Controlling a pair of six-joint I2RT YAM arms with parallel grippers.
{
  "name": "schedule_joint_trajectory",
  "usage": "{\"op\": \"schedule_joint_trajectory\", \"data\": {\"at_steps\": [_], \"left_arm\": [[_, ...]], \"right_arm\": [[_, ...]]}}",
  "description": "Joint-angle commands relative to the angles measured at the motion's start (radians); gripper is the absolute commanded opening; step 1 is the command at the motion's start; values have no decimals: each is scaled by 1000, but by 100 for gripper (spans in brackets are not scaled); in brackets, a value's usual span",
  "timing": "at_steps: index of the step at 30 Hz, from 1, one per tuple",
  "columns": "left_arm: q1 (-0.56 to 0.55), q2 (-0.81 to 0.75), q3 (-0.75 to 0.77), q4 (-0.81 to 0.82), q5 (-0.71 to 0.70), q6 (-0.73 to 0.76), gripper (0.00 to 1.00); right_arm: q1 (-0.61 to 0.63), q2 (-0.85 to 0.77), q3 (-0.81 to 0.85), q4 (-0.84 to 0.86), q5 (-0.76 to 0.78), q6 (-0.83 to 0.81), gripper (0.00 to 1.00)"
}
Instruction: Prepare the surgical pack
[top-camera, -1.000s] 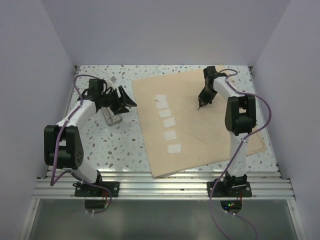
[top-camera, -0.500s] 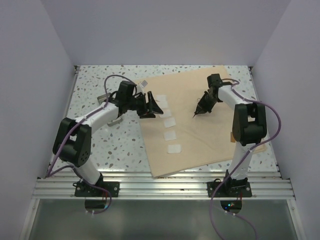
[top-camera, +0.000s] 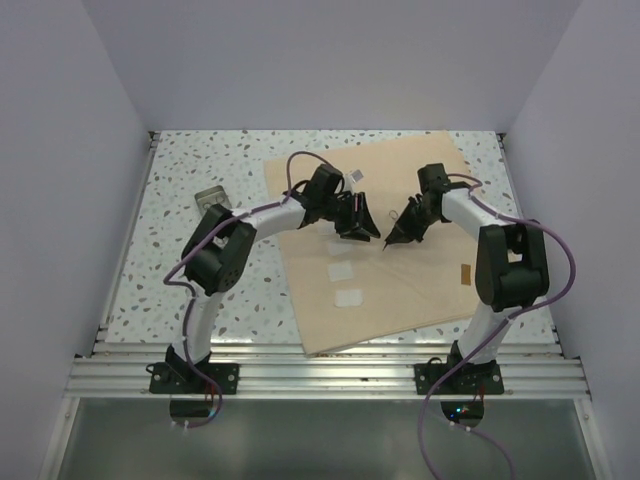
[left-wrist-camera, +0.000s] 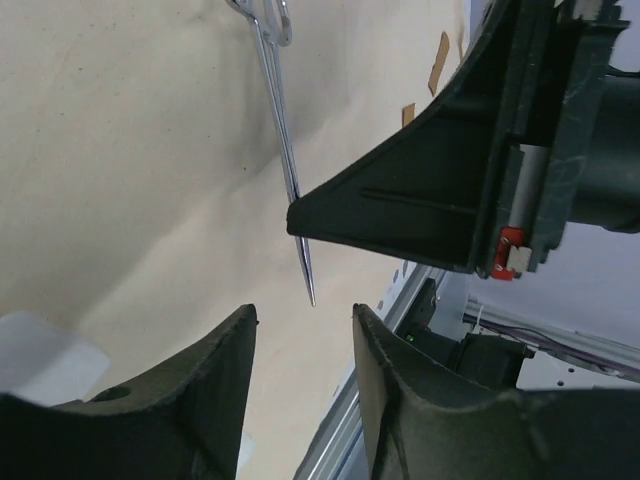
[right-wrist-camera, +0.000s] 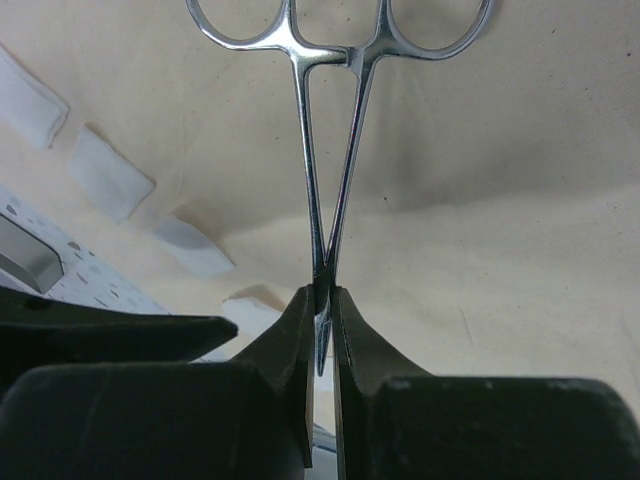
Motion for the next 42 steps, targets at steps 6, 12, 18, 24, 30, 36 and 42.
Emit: {"op": "schedule_joint_trajectory", "data": {"at_steps": [6,12,18,24,30,36,42], "left_arm": [[-43,78,86,17,9,-33,40],[-57,126,145,14,29,-46,38],[-69,169,178,8,43,-69,35],[-74,189,188,0,46,-69,22],[-69,207,257,-72,39,-12,0],[-3,65,225,-229,-67,150,0],[199,-297,-139,-225,-119,191,0]], "right_arm": [[1,-58,0,39,-65,7,0],[1,-49,5,38,-74,1,0],[3,-51,8,36,-86,2,0],[1,-55,12,29,-88,-3,0],[-6,-65,42,-16,-51,-19,18],[-31,-82,273,-198,101,-162,65],[-31,-98,436,-297,127,-237,72]]}}
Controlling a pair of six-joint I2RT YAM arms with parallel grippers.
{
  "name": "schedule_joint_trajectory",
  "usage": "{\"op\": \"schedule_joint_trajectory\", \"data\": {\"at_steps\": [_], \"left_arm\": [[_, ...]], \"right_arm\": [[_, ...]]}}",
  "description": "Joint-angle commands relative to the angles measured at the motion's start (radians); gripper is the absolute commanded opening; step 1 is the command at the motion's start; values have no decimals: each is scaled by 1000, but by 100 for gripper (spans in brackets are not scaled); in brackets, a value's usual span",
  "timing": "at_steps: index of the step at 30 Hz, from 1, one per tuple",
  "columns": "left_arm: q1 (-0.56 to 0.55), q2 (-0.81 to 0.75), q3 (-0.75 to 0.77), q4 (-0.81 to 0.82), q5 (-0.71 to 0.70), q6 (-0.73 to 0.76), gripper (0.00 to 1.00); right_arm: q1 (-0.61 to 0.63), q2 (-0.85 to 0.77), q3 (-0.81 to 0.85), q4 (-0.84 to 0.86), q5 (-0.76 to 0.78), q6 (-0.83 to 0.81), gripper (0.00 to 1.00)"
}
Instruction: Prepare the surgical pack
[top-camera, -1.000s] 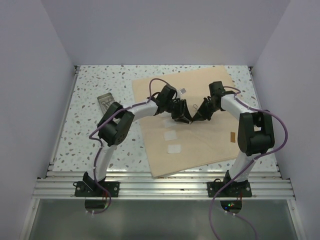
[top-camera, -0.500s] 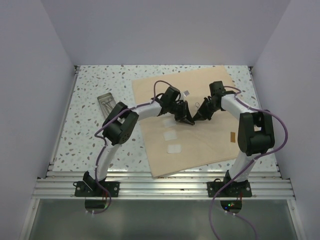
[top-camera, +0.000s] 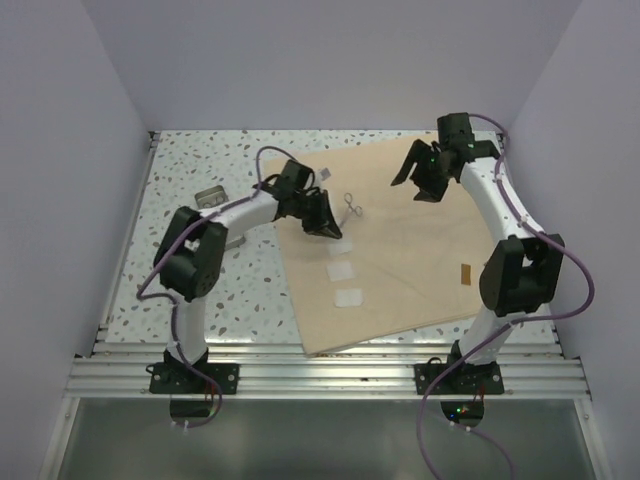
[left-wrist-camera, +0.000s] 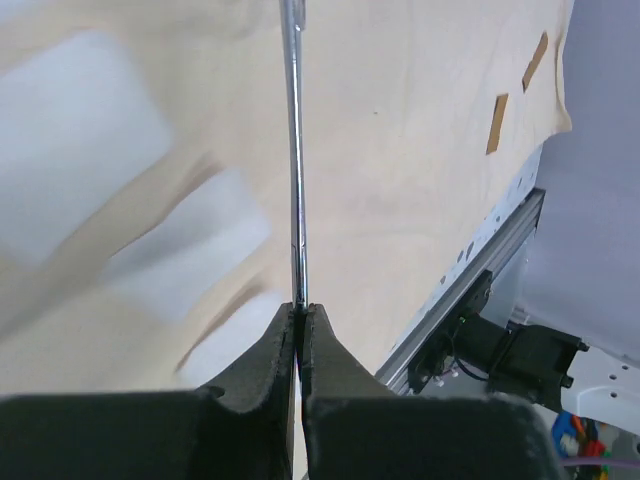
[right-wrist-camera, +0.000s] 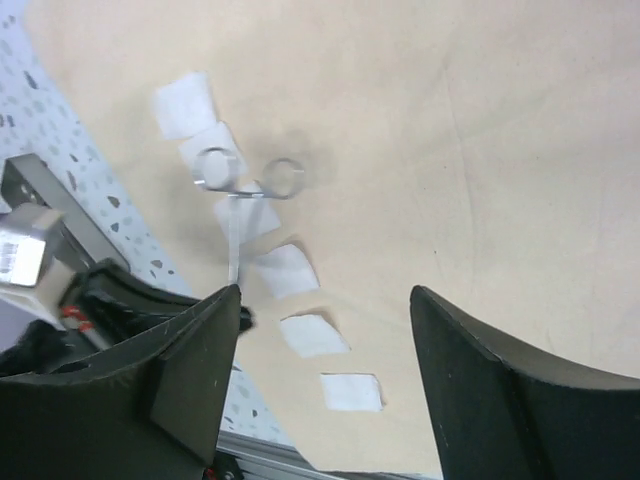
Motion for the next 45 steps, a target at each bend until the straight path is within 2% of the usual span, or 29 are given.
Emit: {"op": "schedule_joint_trajectory", "data": {"at_steps": [1,5,7,10,15,20,27,39,42,43,45], "left_arm": [[153,-277,-172,-13,-62,63,0],[320,-542,-343,-37,-93,49,0],[447,-642,-432,-51,-96,37,0],[601,-694,-477,-98,-97,61,0],[713,-693,-512,-103,-105,62,0],[770,-646,-555,-40,-65,45,0],[782,-555,-576,107,-1,-43,0],[781,-408,-523,156,7,-73,0],[782,-408,-517,132,-14,-55,19],[781,-414,-514,124,-19,-49,33],[782,-423,-510,96,-31,-41,40]], "right_arm": [[-1,-74,13,-95,20,-66,73],[24,-87,-74,-40,-20,-35,73],[51,-80,-98,-31,-31,-23,74],[99,-64,-96,-26,-30,-20,74],[139,-29,-73,-29,-43,-7,75],[157,-25,-59,-43,-34,-10,75],[159,-29,-90,-51,-27,-26,75],[200,6,-112,-32,-36,-36,75],[211,11,-122,-32,-37,-50,75],[214,12,-131,-32,-40,-58,75],[220,11,-139,-37,-40,-69,74]]}}
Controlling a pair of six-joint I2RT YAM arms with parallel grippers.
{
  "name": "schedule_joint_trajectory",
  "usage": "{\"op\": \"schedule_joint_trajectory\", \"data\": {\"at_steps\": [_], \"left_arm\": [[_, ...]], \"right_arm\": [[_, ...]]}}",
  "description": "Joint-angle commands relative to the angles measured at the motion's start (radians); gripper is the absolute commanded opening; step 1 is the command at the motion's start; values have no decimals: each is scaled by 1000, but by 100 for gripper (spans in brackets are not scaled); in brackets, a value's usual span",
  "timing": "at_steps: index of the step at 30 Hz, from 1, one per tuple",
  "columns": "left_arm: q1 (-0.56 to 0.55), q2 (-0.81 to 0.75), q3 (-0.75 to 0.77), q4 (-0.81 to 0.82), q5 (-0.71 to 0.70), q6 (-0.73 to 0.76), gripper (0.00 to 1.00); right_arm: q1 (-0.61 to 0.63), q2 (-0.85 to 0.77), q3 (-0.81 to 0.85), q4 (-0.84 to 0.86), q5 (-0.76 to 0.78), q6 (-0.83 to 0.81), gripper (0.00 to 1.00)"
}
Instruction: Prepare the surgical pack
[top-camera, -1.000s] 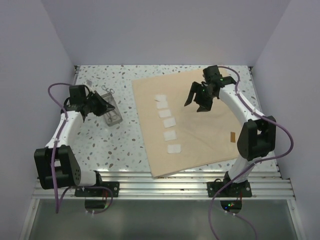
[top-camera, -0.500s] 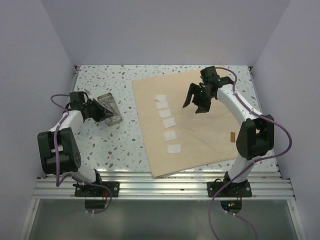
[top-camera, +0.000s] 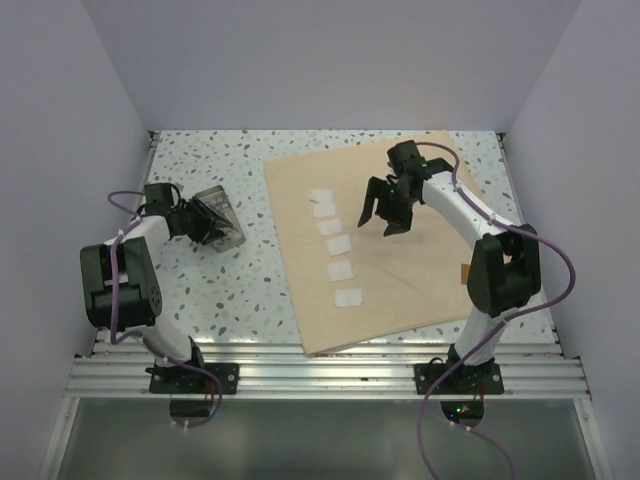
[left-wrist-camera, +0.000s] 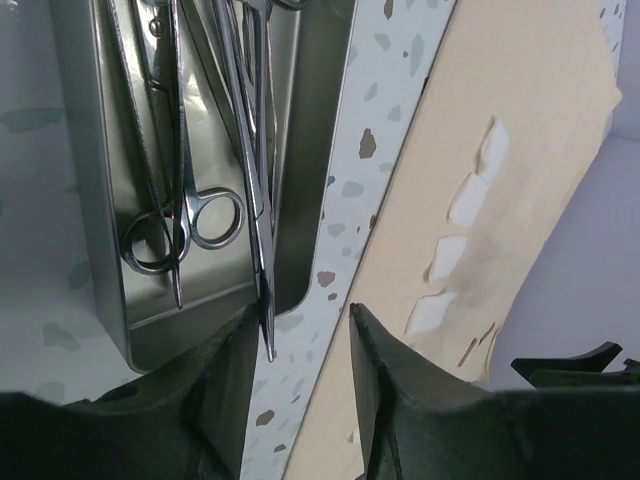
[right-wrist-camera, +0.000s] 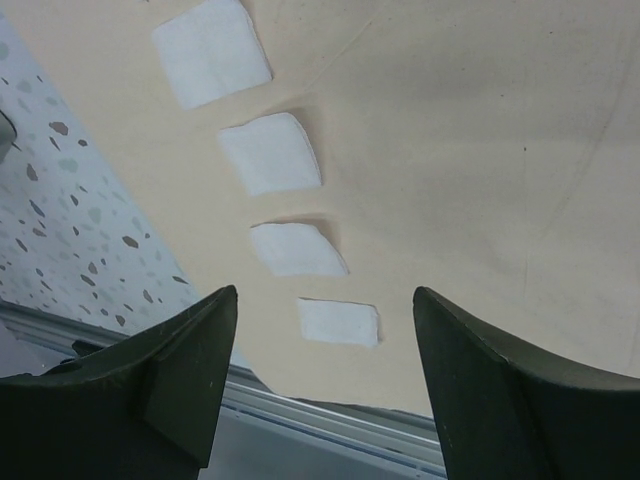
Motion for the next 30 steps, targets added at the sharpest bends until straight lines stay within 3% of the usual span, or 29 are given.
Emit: {"op": "schedule_joint_trajectory", "data": {"at_steps": [1,3,9,18,30], "left_arm": [[8,-33,48,-9,-8,24,46],[6,-62,49,-50,-26,39,53],[-14,-169,46,-184,-135,113,62],[-96,-260,31,-235,-179,121,63],[-190,-292,51,-262,-204,112,63]], "right_arm": [[18,-2,-22,-5,-23,-49,74],[29,-13,-43,-9,-38,-69,73],[98,-62,-169,4,-118,-136,69],[147,-162,-485,194,-208,-129,56],[184,-113,-563,371,-198,-98,40]]}}
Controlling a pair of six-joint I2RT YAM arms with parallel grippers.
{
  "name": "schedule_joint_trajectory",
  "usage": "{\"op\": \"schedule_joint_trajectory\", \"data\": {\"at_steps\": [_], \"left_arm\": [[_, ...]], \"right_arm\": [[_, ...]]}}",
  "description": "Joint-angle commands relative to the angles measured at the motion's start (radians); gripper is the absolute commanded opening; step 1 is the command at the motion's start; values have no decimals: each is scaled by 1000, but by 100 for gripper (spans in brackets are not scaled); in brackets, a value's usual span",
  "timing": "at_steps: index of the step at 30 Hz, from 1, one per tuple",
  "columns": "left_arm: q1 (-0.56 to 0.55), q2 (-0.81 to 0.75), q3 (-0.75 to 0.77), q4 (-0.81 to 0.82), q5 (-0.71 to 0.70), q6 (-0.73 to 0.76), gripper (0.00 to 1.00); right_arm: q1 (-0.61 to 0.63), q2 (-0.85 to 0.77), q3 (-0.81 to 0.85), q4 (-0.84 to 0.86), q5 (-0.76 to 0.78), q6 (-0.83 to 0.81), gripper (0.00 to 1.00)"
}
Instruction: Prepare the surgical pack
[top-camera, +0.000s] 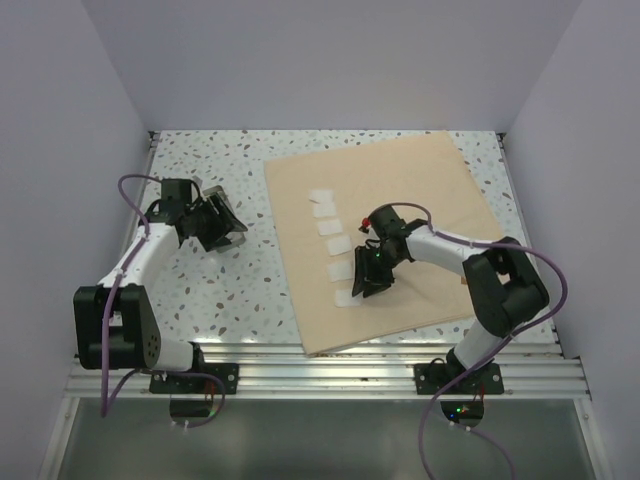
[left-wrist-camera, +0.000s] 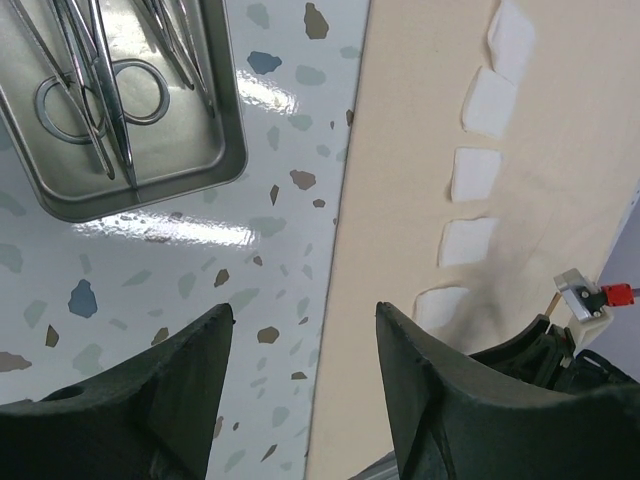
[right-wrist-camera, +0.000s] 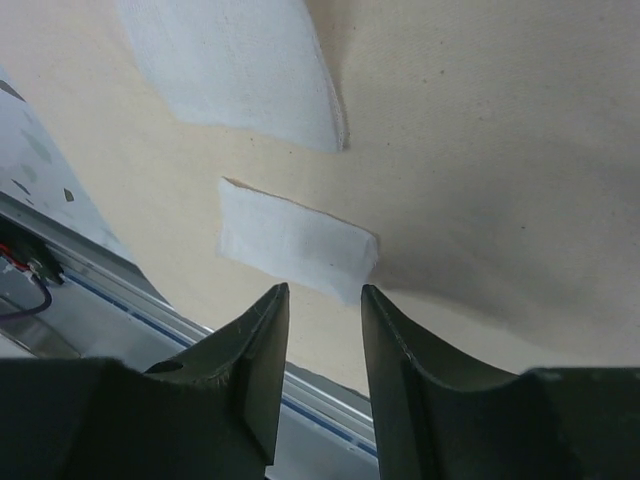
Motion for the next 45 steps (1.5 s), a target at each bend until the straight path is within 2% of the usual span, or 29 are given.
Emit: {"op": "schedule_joint_trajectory", "data": {"at_steps": [1,10,20,37,40,42,45], "left_arm": [[-3,-33,40,-19,-14,18,63],[-5,-43,34,-36,-7,35,63],[-7,-29,34,-30,4,39,63],[-10,-26,48,-53,4,62,63],[-10,-20,48,-50,9,62,63],[-11,-15,48,-46,12,61,63],[-11,-10,52,-46,16,61,63]], "right_arm": [[1,15,-4,76,-3,6,38],[-1,24,-2,41,33,-15,33],[1,-54,13,-32,51,-31,36],[-1,55,-31,83,22,-1,38],[4,65,-37,96,11,0,33],[12,72,-28,96,5,2,26],[21,73,-7,85,17,3,23]]}}
